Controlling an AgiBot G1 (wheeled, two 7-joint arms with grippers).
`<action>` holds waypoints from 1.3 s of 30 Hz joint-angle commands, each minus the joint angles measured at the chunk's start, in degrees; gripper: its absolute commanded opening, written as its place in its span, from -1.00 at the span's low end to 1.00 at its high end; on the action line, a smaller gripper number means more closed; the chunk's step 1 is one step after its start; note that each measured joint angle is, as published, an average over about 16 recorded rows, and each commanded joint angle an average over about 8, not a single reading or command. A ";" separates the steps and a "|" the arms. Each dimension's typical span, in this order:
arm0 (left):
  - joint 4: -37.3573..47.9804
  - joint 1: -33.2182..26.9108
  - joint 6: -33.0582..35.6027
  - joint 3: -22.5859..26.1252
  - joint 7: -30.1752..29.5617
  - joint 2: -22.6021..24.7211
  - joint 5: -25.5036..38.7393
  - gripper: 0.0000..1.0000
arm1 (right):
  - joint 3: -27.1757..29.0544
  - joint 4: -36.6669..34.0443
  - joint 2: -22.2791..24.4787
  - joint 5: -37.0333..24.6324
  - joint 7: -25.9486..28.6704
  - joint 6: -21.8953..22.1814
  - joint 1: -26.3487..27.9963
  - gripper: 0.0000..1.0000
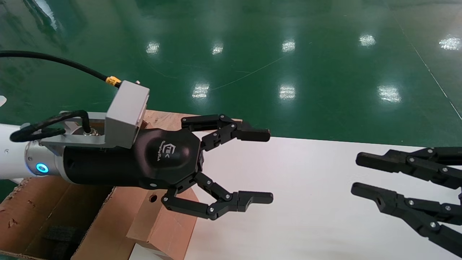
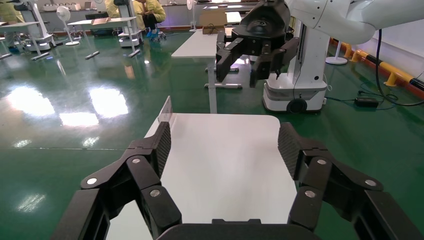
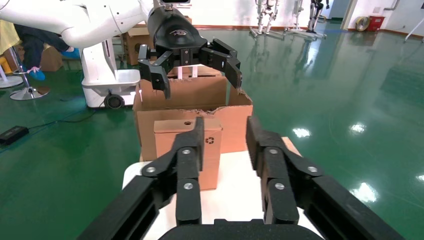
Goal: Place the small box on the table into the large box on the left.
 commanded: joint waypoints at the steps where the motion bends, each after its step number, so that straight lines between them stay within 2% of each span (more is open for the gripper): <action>1: 0.00 0.00 0.00 0.00 0.00 0.00 0.00 1.00 | 0.00 0.00 0.00 0.00 0.00 0.00 0.00 -1.00; 8: -0.07 -0.06 -0.11 0.00 0.14 -0.13 0.30 1.00 | 0.00 -0.01 0.00 0.00 0.00 0.00 0.00 -1.00; 14: -0.90 -0.65 -2.10 0.30 -0.09 -0.94 3.08 1.00 | -0.03 -0.03 0.00 0.01 -0.02 -0.01 0.02 -1.00; 22: -3.60 -5.52 -10.11 2.31 -4.89 -2.99 14.39 1.00 | -0.06 -0.05 0.01 0.03 -0.04 -0.01 0.04 -1.00; 28: -4.23 -10.05 -12.25 4.28 -8.08 -3.04 21.15 1.00 | -0.05 -0.06 0.01 0.02 -0.05 0.01 0.03 -1.00; 39: -3.37 -10.36 -12.17 4.83 -8.99 -2.70 21.67 1.00 | -0.07 -0.08 0.01 0.01 -0.06 0.02 0.04 -1.00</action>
